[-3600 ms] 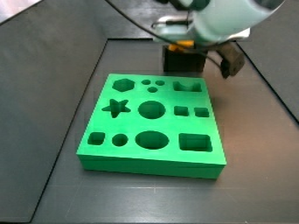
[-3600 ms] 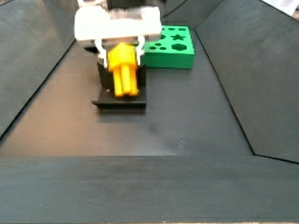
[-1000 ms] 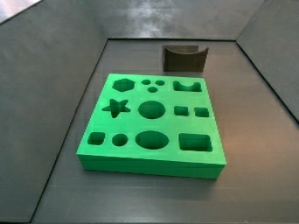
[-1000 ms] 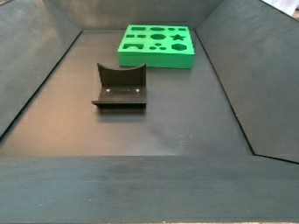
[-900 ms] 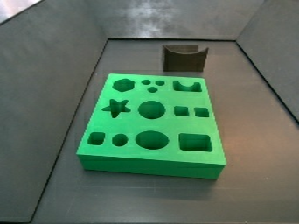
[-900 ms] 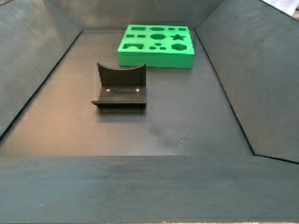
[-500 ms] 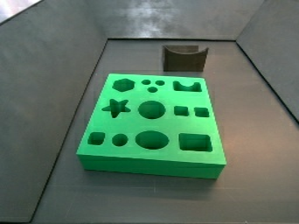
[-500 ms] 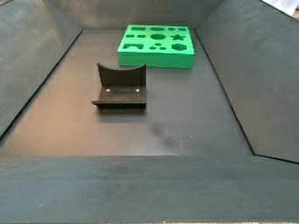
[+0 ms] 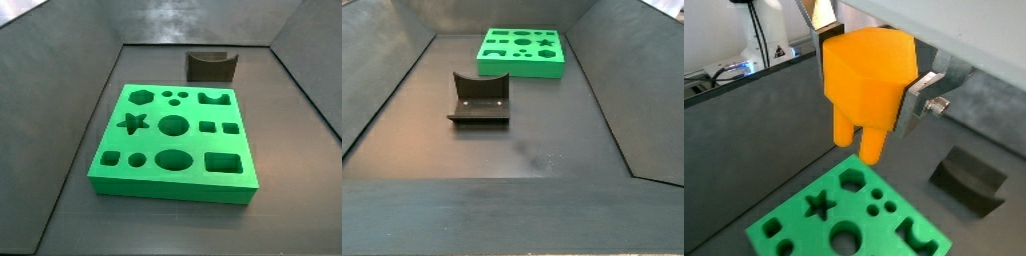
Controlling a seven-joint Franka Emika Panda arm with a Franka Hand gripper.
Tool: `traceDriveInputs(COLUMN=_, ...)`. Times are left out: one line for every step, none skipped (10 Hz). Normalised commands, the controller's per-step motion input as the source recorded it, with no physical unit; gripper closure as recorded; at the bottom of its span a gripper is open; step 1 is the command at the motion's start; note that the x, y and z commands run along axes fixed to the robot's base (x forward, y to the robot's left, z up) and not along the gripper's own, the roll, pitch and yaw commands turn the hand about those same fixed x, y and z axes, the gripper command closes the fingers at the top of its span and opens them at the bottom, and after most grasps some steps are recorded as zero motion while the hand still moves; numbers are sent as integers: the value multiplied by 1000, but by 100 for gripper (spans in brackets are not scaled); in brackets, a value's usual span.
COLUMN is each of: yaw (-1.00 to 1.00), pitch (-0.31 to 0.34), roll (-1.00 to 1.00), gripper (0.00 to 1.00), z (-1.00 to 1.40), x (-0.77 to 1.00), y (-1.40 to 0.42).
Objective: Pick up the 3 prong object. Move up. Place the 3 prong object on the fixture. Regrasp the 3 prong object. Move to above the board. Insert the 3 prong object.
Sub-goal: Move to above the board, then insert the 3 prong object.
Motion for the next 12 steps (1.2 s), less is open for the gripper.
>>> traceDriveInputs(yaw=-41, pitch=-21, roll=-368, gripper=100, z=0, x=-56, y=6)
traceDriveInputs(yaw=-23, pitch=-18, roll=-214, gripper=100, z=-2, x=-36, y=8)
traceDriveInputs(yaw=0, pitch=-10, roll=0, gripper=100, z=0, x=0, y=0)
traceDriveInputs(yaw=0, pitch=-159, roll=0, gripper=100, z=-211, x=0, y=137)
traceDriveInputs(yaw=-11, pitch=0, roll=-121, gripper=100, z=-160, x=177, y=154)
traceDriveInputs(yaw=-23, pitch=11, roll=0, gripper=100, z=-677, x=354, y=246)
traceDriveInputs(yaw=-717, pitch=0, roll=190, gripper=100, z=-837, x=203, y=146)
traceDriveInputs(yaw=-857, pitch=0, roll=194, gripper=100, z=-749, x=314, y=0)
traceDriveInputs(yaw=-906, pitch=0, roll=194, gripper=100, z=-509, x=211, y=0)
traceDriveInputs(yaw=-923, pitch=-7, roll=196, gripper=100, z=-466, x=203, y=0)
traceDriveInputs(yaw=-926, pitch=0, roll=167, gripper=100, z=-503, x=217, y=0)
traceDriveInputs(yaw=-669, pitch=-41, roll=0, gripper=100, z=-651, x=40, y=371)
